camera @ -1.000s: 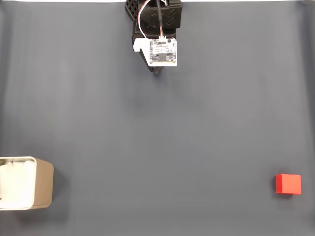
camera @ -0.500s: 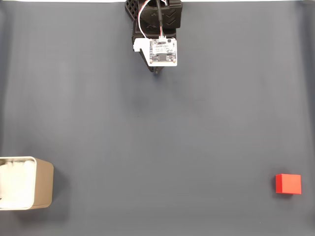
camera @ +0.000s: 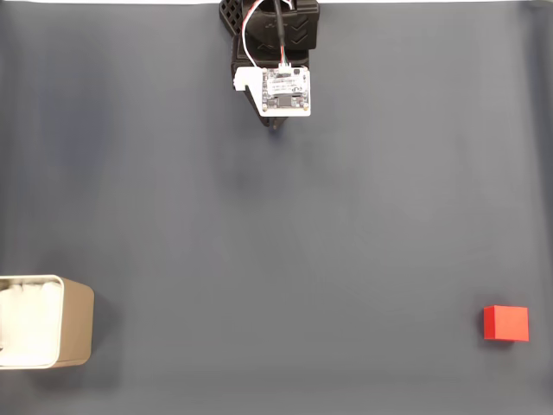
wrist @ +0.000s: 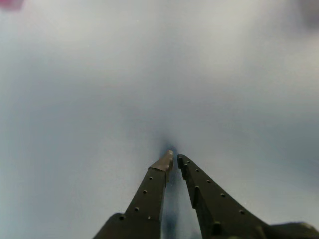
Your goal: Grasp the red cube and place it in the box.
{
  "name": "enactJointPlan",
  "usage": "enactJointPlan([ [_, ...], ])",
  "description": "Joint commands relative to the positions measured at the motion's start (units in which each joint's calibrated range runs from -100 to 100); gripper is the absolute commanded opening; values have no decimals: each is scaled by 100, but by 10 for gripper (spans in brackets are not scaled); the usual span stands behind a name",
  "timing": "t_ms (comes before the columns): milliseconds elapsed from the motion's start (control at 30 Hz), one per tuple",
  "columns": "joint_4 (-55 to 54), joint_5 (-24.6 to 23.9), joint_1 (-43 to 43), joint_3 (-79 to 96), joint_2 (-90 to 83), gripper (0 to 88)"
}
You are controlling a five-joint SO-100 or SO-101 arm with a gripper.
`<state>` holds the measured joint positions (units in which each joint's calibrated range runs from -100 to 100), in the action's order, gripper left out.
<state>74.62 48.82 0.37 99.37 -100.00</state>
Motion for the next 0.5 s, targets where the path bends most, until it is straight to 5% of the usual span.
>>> enactJointPlan([
  [0, 120, -20, -73, 45, 9, 2],
  [233, -93, -73, -73, 45, 9, 0],
  [467, -2159, -225, -44, -585, 355, 0],
])
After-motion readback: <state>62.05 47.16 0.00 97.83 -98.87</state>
